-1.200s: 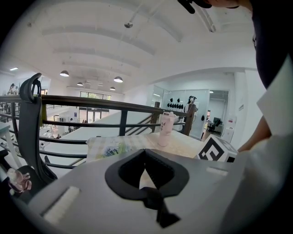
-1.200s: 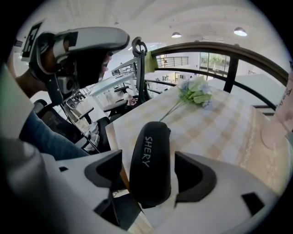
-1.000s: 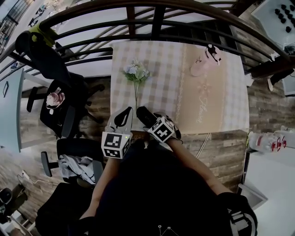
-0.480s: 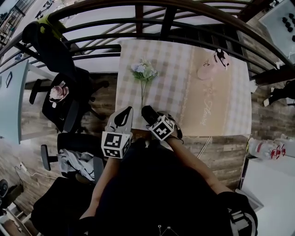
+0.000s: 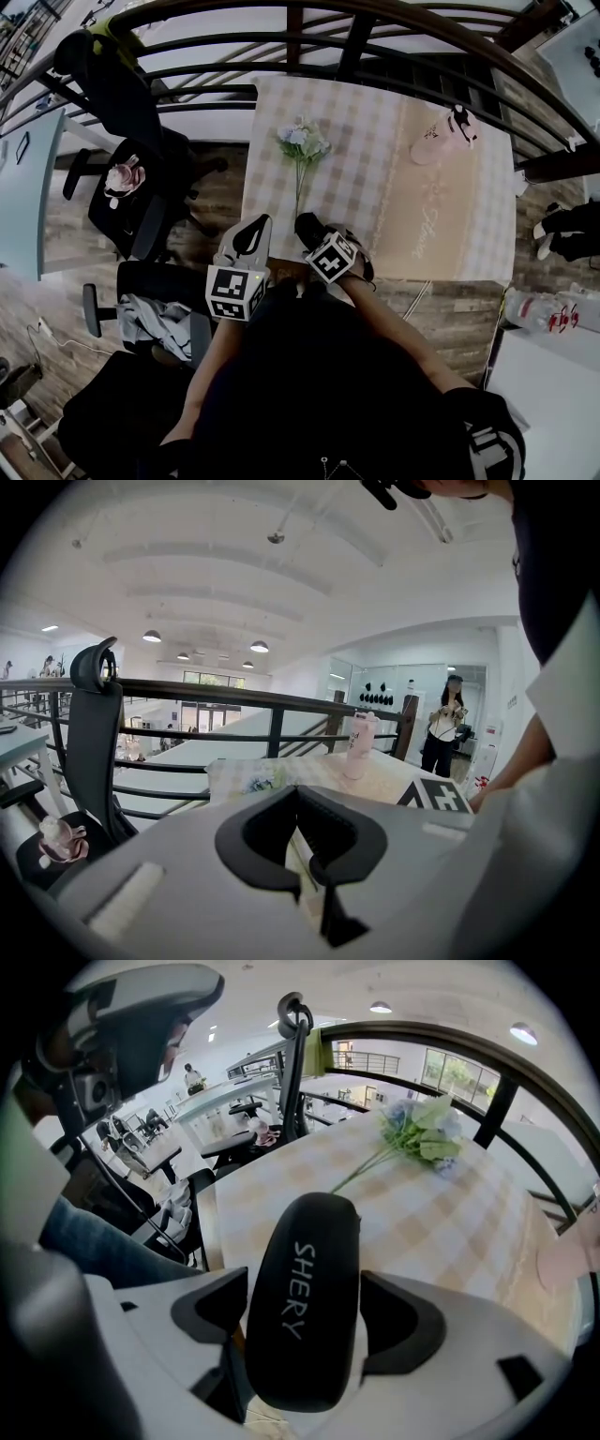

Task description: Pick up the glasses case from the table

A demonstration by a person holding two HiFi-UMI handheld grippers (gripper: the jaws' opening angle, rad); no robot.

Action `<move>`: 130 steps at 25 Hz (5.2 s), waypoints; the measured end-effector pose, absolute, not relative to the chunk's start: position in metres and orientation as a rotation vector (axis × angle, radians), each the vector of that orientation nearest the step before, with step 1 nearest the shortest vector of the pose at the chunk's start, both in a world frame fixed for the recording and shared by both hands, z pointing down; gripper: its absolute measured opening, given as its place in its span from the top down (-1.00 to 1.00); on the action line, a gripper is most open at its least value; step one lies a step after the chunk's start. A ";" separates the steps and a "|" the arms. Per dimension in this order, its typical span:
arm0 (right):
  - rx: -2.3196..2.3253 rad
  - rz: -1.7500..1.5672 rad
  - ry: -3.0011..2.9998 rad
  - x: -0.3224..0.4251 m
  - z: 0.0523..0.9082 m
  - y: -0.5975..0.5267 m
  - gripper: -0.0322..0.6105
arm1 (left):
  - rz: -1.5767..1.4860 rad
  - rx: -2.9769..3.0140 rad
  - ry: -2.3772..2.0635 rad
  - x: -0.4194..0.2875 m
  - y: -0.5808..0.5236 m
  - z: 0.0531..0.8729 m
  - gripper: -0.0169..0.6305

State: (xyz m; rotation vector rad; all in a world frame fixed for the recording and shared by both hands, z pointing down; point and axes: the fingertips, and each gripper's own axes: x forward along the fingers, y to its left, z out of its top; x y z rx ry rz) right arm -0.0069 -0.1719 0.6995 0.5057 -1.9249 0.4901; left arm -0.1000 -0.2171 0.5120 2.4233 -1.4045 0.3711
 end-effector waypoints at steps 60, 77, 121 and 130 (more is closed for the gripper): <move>0.877 0.172 -2.042 0.035 0.565 -0.229 -0.16 | 0.348 2.530 -1.287 -0.052 -0.221 0.500 0.91; 1.170 0.019 -2.128 0.071 0.468 -0.248 -0.16 | 0.278 2.629 -1.252 -0.021 -0.231 0.468 0.91; 2.005 -0.396 -2.396 0.156 0.216 -0.238 -0.16 | -0.118 2.881 -1.619 -0.013 -0.247 0.232 0.91; 2.007 -0.386 -2.398 0.157 0.218 -0.237 -0.16 | -0.108 2.871 -1.623 -0.013 -0.246 0.232 0.91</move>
